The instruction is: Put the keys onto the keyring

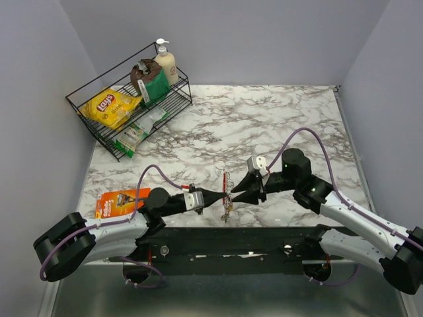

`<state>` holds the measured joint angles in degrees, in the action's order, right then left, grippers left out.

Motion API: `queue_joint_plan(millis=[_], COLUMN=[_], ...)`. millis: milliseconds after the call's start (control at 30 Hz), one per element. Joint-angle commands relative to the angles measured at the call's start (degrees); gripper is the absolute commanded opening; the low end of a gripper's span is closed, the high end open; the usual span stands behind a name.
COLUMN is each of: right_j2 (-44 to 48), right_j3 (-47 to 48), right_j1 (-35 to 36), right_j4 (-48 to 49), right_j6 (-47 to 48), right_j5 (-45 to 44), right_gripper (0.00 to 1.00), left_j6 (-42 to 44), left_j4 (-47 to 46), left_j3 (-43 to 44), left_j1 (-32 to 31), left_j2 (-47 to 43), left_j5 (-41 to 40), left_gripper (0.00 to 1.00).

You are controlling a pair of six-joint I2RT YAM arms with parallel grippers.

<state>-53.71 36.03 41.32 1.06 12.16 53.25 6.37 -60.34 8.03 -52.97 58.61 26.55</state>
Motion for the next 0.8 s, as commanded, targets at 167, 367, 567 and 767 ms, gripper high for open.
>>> queue_joint_plan(millis=[167,367,567,767], right_j2=[-2.36,-2.45,-3.06,-4.38], right_j3=[-1.93,-2.19,-2.19,-2.19], right_j1=[0.52,0.52,0.43,0.52], right_j4=[2.89,2.89,3.42,4.04], right_j6=[1.55,1.55,1.55,1.2], right_j5=[-3.77,-4.74,-5.88,-6.06], right_gripper=[0.41,0.43,0.44,0.45], left_j6=[-0.13,-0.31,-0.39,-0.4], left_j4=[-3.21,-3.3,-3.38,-3.65], left_j3=[1.46,1.46,1.28,1.11], left_j1=[-0.2,-0.2,-0.2,-0.2], left_j2=[-0.25,-0.51,-0.69,-0.87], left_j5=[1.14,1.23,1.32,1.32], left_gripper=[0.0,0.0,0.0,0.0])
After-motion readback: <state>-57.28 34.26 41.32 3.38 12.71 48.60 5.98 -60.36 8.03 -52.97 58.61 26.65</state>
